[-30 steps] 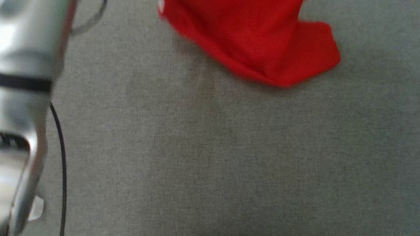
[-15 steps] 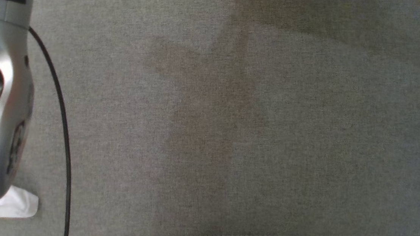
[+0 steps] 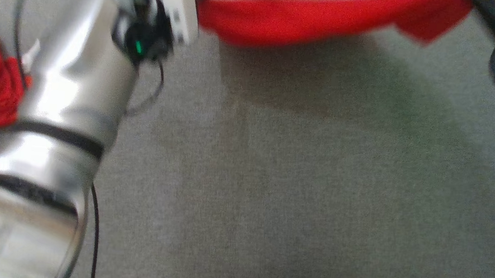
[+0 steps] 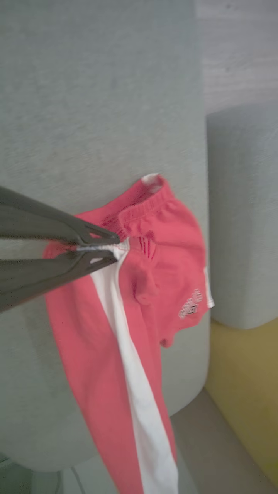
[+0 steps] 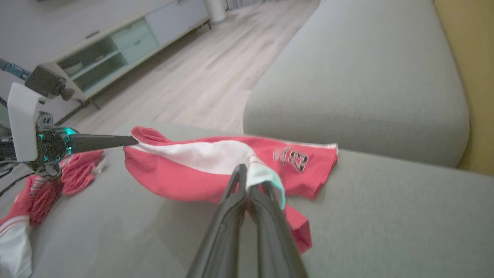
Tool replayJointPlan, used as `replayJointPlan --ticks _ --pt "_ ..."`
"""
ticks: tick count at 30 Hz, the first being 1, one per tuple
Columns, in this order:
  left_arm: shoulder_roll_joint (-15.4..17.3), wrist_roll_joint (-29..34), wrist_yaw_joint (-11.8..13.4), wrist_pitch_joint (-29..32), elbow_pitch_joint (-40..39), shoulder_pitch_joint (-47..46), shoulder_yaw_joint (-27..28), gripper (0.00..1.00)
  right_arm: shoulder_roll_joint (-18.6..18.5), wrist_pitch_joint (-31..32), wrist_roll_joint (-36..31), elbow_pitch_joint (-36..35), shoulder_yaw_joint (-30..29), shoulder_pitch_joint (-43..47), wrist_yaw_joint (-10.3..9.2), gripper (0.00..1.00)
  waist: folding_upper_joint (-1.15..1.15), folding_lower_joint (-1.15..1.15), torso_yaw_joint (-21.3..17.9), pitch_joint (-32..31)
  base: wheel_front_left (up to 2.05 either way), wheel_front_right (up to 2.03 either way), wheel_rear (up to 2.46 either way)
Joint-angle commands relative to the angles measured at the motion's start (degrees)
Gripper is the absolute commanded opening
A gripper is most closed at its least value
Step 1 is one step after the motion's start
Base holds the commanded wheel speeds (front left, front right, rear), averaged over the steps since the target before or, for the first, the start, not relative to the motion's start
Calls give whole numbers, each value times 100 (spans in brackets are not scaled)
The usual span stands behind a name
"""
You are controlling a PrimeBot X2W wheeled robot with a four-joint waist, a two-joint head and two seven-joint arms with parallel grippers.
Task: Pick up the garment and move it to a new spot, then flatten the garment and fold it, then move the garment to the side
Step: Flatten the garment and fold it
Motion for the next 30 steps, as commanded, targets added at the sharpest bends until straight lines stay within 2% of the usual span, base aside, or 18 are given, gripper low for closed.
replayJointPlan --ticks 1,6,12,17,20,25,30 --pt "349 -268 -34 313 -461 155 -82 0 -271 113 117 -244 83 309 43 0 0 0 -39 -540 0 0 0" --pt "861 -1070 -35 1364 -1491 1429 -561 0 -580 609 327 -667 356 1187 43 0 0 0 -91 -1145 0 0 0" --pt "1488 -1866 5 2316 -2765 2746 -578 0 -1156 1107 578 -1167 426 2218 43 0 0 0 -99 -1610 0 0 0" --pt "1955 -2237 431 2971 -4010 3617 -567 0 -1682 1391 841 -1627 440 2949 43 0 0 0 -84 -1713 0 0 0" --pt "2175 -2382 760 3230 -4707 3972 -530 0 -1818 1417 943 -1864 436 3108 43 0 0 0 -86 -1681 0 0 0" --pt "2282 -2400 1120 3346 -5254 4028 -447 0 -1771 1302 982 -1946 270 2952 43 0 0 0 -53 -1472 0 0 0" --pt "2191 -2425 1403 3391 -5379 3639 -272 0 -1562 1303 1073 -1754 -16 2561 43 0 0 0 56 -1045 0 0 0"
